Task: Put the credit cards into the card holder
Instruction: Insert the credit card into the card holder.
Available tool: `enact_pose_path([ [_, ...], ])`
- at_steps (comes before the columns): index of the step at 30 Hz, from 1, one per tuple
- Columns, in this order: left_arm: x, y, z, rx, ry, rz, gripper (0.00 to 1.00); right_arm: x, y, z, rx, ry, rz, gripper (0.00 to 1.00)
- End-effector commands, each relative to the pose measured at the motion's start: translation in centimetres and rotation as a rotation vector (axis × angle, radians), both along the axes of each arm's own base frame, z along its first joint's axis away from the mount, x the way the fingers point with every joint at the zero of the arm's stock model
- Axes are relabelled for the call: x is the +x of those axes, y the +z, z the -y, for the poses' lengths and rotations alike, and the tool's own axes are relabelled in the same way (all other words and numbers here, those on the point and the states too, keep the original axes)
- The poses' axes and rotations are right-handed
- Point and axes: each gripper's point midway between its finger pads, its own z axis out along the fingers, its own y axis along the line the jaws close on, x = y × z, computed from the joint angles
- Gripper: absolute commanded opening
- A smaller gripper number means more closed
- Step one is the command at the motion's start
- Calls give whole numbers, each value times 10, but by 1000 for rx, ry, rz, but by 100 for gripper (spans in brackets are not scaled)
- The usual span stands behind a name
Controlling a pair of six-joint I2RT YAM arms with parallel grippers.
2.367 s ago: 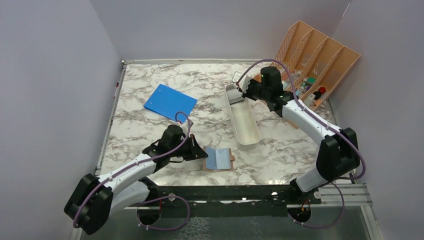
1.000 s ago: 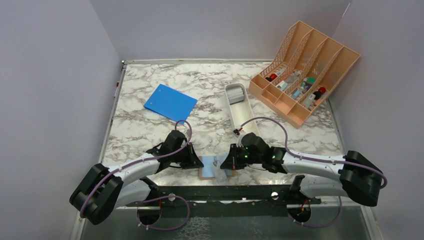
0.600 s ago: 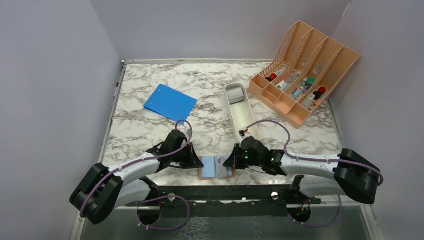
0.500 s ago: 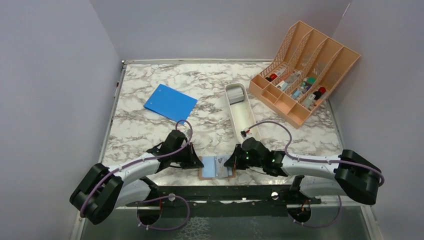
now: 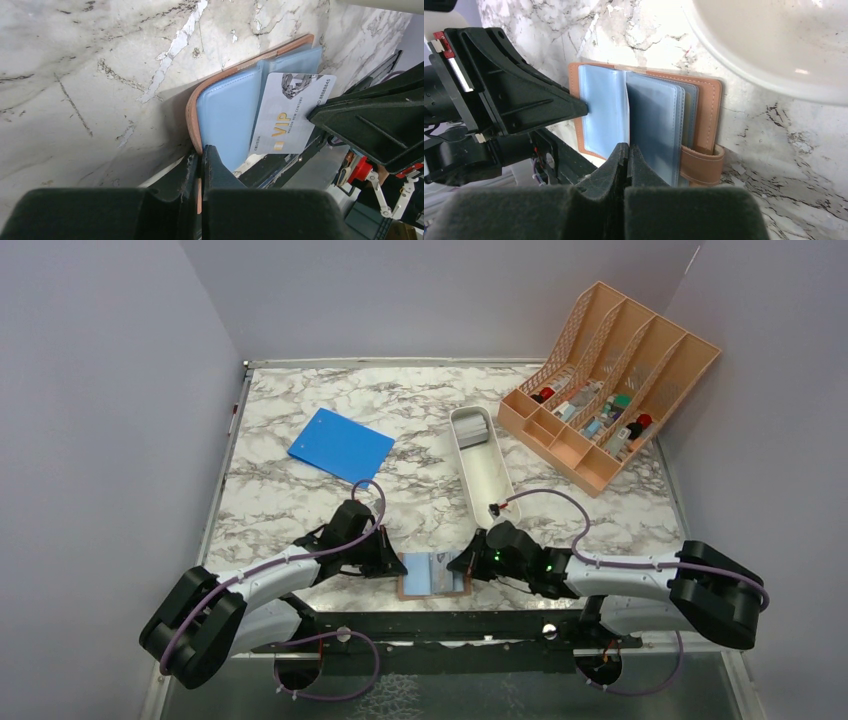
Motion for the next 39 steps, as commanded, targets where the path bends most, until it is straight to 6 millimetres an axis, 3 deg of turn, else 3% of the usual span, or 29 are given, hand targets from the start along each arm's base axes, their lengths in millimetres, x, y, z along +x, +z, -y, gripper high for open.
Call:
enact_pose_path([
  [1,-6,-3,-2,18,-27,-12,5,8,1,-4,18,-45,26,1],
  [15,-7,-4,0,16,-33,-9,6,-7,-17,-13,19,1,-21,1],
  [22,-6,-3,1,13,-35,-10,15,-4,-19,-10,11,-13,-2,1],
  [32,-8,10,13,-86,-51,-5,26,-7,-27,-8,-81,28,-14,18],
  [39,-9,13,15,-104,-49,4,26,-10,-30,-15,-91,70,-31,10],
])
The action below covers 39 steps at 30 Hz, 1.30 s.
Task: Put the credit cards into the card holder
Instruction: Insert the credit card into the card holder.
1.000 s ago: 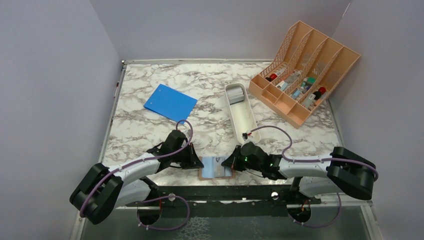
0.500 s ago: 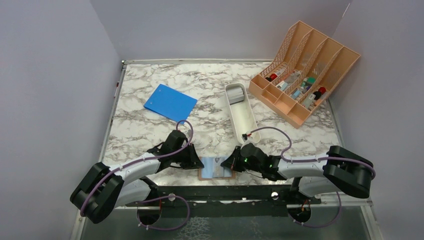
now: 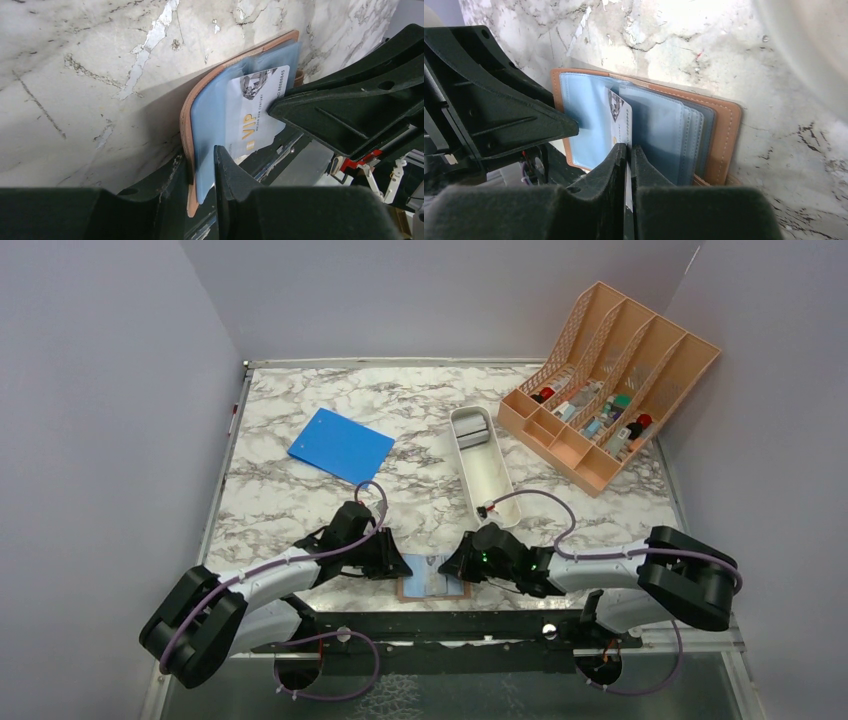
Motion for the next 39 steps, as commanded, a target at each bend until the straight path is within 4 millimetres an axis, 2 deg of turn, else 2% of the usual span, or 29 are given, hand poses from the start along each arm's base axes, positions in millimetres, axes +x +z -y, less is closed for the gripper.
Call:
enact_pose_path([
  [1,-3,9,7,-53,-24,17,26,-10,-12,1,-61,55,-25,10],
  [7,-4,8,8,-55,-27,13,25,-12,-11,-5,-49,57,-30,10],
  [11,-3,9,9,-60,-24,14,25,-10,-11,-4,-72,47,-33,20],
  [17,-4,10,9,-62,-28,15,25,-8,-6,14,-165,44,-7,31],
  [20,-5,8,8,-59,-27,13,25,-12,-4,17,-184,69,-11,38],
  [27,-5,9,9,-66,-24,16,24,-18,-9,6,-165,105,-40,44],
  [31,-5,10,10,-70,-30,19,11,-16,-8,9,-200,93,-29,49],
  [36,-5,10,11,-74,-34,19,11,-9,5,26,-274,63,13,53],
  [39,-4,10,12,-78,-32,23,16,-12,9,23,-254,93,15,53],
])
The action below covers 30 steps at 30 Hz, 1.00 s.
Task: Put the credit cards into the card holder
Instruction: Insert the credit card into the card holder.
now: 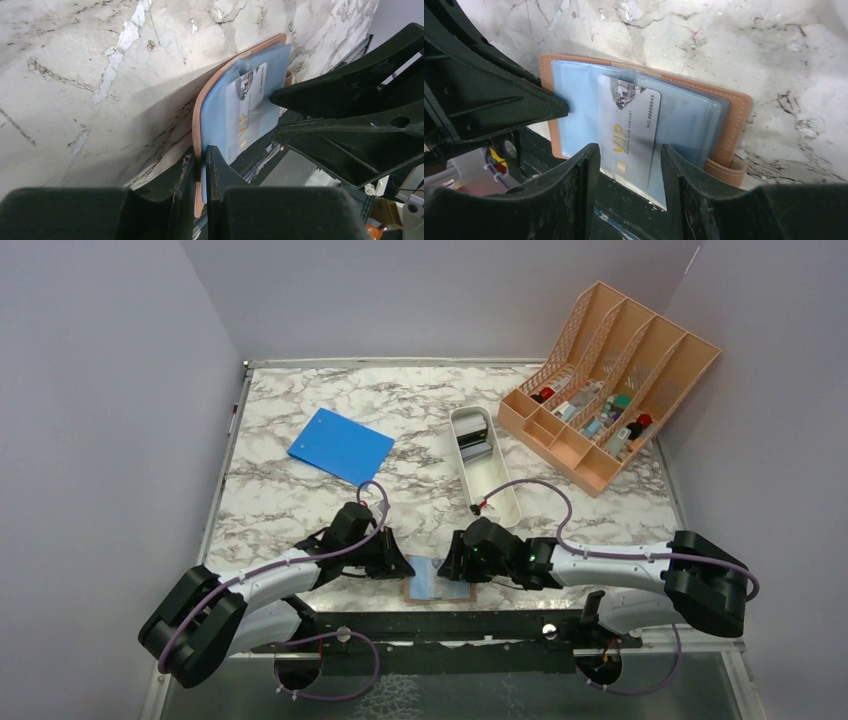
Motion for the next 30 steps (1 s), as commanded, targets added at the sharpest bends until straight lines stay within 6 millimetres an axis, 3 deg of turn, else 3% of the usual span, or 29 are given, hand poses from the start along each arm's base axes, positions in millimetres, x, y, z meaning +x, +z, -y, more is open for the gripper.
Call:
enact_pose_path([
  [1,-2,4,5,-36,-22,10,16,-4,-3,12,-69,24,10,54],
  [9,-5,3,7,-45,-25,4,18,-15,-17,-12,-6,76,-60,54],
  [19,-5,4,13,-56,-50,14,22,-15,-5,-39,152,110,-42,49],
  [30,-7,8,20,-79,-61,21,27,-12,-5,-40,199,79,-27,51],
])
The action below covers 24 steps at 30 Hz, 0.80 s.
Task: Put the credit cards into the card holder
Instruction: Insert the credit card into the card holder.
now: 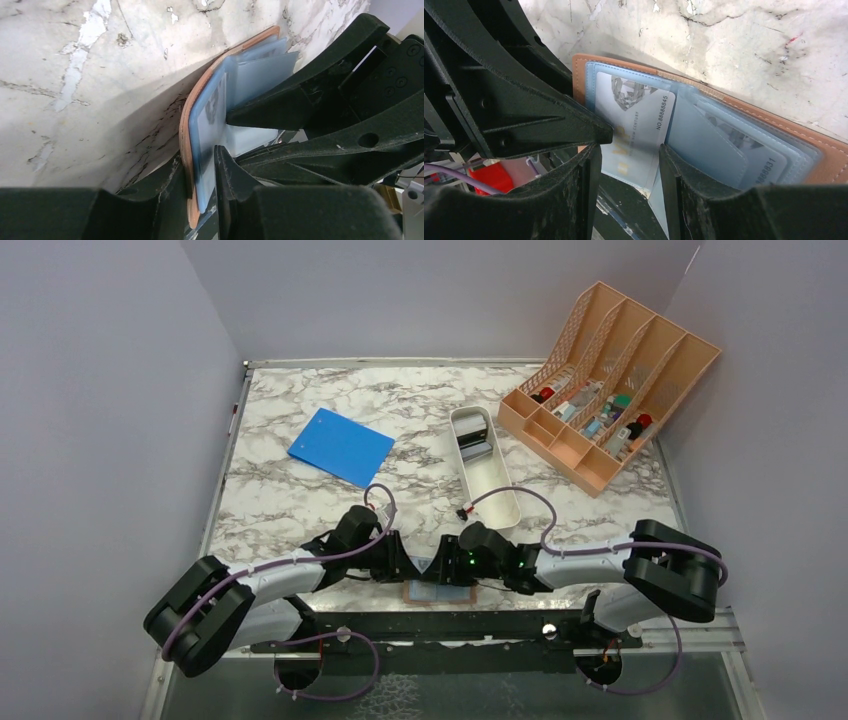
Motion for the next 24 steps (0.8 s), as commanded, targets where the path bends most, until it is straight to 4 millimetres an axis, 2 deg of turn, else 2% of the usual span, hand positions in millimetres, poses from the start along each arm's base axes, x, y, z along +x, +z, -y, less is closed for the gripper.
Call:
enact_pose_path([
  [1,0,14,10,-59,-22,24,27,-1,3,-2,31,-1,13,51],
  [8,0,23,15,-91,-28,37,32,-4,-4,12,8,2,32,46],
  [13,3,26,16,-92,-23,44,34,3,9,29,-32,-24,108,43],
  [18,6,28,19,-93,-26,48,33,5,9,41,-92,-19,141,31],
  [24,7,41,25,-129,-38,52,33,6,0,44,-135,-7,144,23],
])
